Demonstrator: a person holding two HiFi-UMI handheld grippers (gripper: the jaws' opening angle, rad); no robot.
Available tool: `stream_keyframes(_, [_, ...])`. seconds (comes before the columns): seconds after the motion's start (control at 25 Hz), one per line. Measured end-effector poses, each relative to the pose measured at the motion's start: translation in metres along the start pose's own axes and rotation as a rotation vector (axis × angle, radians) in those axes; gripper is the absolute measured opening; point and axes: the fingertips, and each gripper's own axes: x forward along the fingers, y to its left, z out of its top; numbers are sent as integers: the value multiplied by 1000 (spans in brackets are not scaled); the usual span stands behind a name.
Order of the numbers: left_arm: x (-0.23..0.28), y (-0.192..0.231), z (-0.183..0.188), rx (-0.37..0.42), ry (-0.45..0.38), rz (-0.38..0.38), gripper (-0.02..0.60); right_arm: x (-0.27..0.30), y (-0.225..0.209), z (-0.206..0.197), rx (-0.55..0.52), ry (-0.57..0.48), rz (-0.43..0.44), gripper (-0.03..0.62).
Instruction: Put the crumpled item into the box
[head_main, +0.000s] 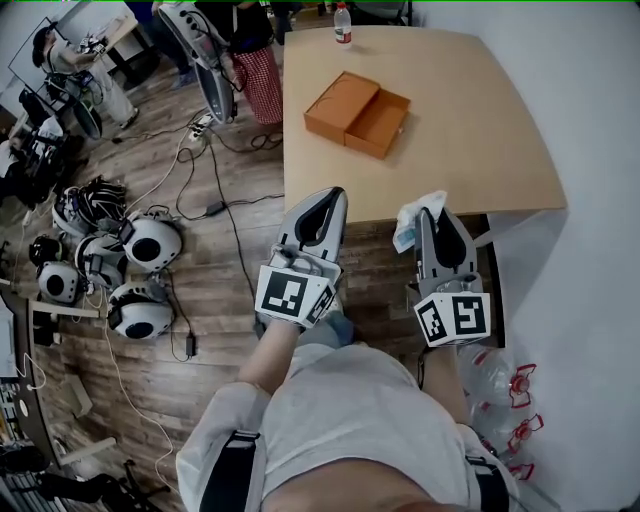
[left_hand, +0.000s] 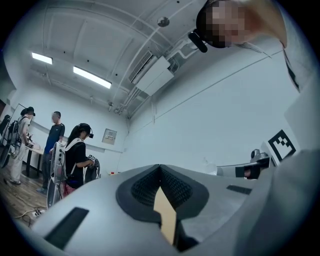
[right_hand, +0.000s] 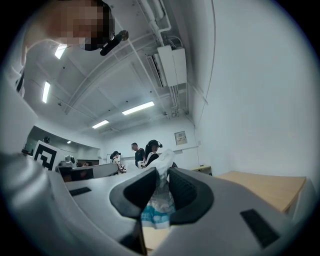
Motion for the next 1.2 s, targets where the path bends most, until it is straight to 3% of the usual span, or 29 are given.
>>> stream_keyframes(0.8, [85, 68, -14, -32, -14, -100, 14, 92, -23, -9, -24, -13, -101, 75])
stream_keyframes(1.2, [102, 95, -13, -28, -29, -139, 14, 121, -18, -11, -26, -32, -128, 75])
